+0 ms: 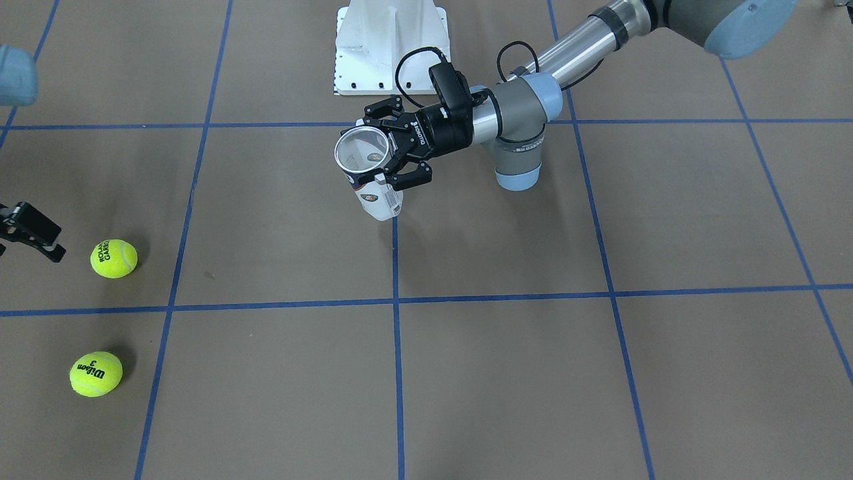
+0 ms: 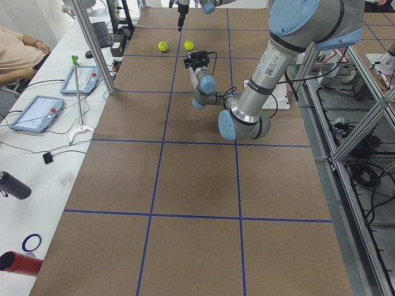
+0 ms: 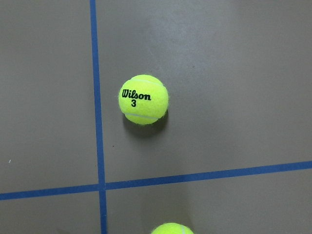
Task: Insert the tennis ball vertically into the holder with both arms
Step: 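Lower the right gripper onto the nearer yellow tennis ball and grasp it, then lift the yellow ball with the right gripper and carry it toward the can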
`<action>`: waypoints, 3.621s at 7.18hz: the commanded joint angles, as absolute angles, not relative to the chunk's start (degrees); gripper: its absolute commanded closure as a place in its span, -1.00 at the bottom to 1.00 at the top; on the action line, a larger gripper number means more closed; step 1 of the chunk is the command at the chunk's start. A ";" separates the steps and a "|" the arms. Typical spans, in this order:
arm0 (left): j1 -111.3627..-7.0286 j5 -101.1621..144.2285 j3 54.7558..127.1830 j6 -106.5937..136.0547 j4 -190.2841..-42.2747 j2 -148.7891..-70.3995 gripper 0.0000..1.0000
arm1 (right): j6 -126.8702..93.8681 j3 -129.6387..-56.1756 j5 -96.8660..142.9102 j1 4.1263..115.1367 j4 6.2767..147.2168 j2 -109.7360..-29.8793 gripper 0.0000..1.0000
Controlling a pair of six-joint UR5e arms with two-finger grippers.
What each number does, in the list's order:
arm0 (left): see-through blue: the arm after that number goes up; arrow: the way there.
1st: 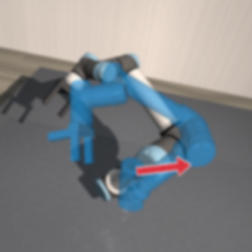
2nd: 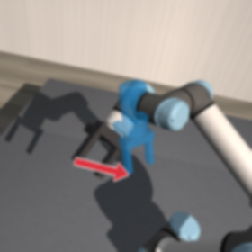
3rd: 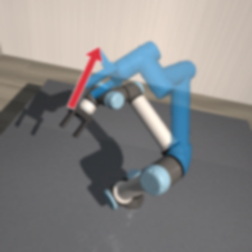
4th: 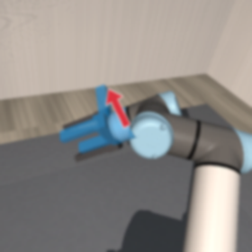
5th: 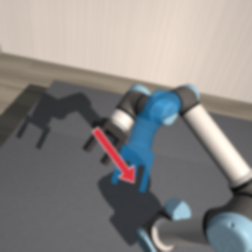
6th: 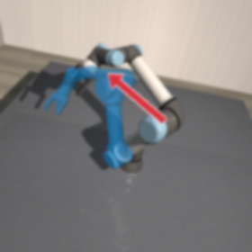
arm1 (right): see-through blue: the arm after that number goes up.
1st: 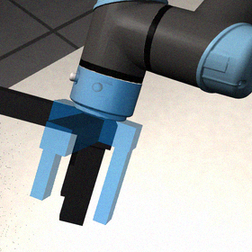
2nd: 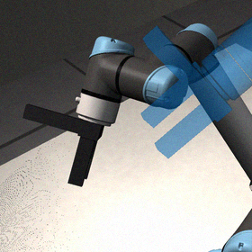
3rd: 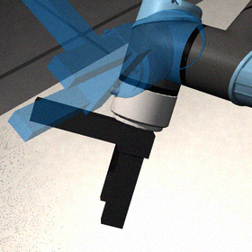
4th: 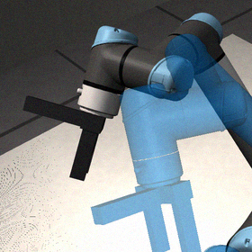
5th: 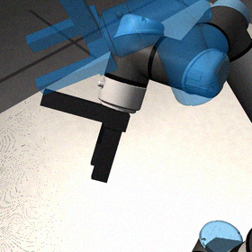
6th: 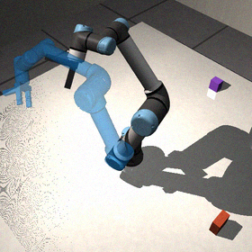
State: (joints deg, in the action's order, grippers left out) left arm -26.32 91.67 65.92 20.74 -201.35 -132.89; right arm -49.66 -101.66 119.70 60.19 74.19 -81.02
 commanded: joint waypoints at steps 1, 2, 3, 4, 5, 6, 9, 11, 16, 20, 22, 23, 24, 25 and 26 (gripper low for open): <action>-26.10 91.67 65.92 20.74 -201.36 -132.89 -0.16 | -53.32 -101.69 116.55 55.04 71.39 -82.00 -0.99; -26.10 91.67 65.92 20.74 -201.36 -132.89 -0.16 | -54.13 -101.52 113.41 52.32 69.11 -83.39 -0.99; -26.10 91.67 65.92 20.74 -201.36 -132.89 -0.16 | -54.23 -101.43 113.03 51.95 67.78 -83.93 -0.99; -26.02 91.67 65.92 20.74 -201.36 -132.89 -0.16 | -53.71 -101.43 111.90 51.16 67.42 -85.59 -0.99; -26.02 91.67 65.92 20.74 -201.36 -132.89 -0.16 | -53.53 -100.29 111.28 50.80 65.67 -85.95 -0.99; -25.93 91.67 66.00 20.74 -201.36 -132.89 -0.16 | -53.44 -97.93 111.27 50.54 62.26 -86.13 -0.99; -25.93 91.67 65.92 20.74 -201.36 -132.89 -0.16 | -53.53 -93.97 111.18 49.49 57.92 -85.96 -0.99; -25.84 91.67 65.92 20.74 -201.36 -132.89 -0.16 | -54.05 -93.60 110.30 49.22 57.92 -85.96 -0.15; -25.75 91.67 65.92 20.74 -201.36 -132.80 -0.16 | -54.40 -99.74 114.07 50.44 58.71 -85.26 1.00; -24.61 91.67 65.13 20.65 -202.93 -132.19 -0.17 | -60.89 -114.75 122.96 55.20 85.33 -70.72 1.00; -24.43 91.67 62.93 20.48 -205.66 -132.36 -0.19 | -63.89 -117.93 123.74 55.11 91.22 -65.75 1.00; -24.35 91.76 62.93 20.13 -205.84 -132.45 -0.19 | -63.98 -118.47 126.27 56.15 91.40 -65.31 1.00; -24.17 91.76 62.93 20.13 -206.80 -132.71 -0.20 | -63.98 -118.74 127.78 57.03 91.41 -64.87 1.00; -24.17 91.76 62.76 19.34 -206.89 -132.71 -0.20 | -63.98 -118.65 128.31 57.13 91.49 -63.82 1.00; -24.17 91.76 62.23 18.47 -207.24 -132.71 -0.20 | -65.29 -118.74 128.49 57.13 92.63 -62.33 1.00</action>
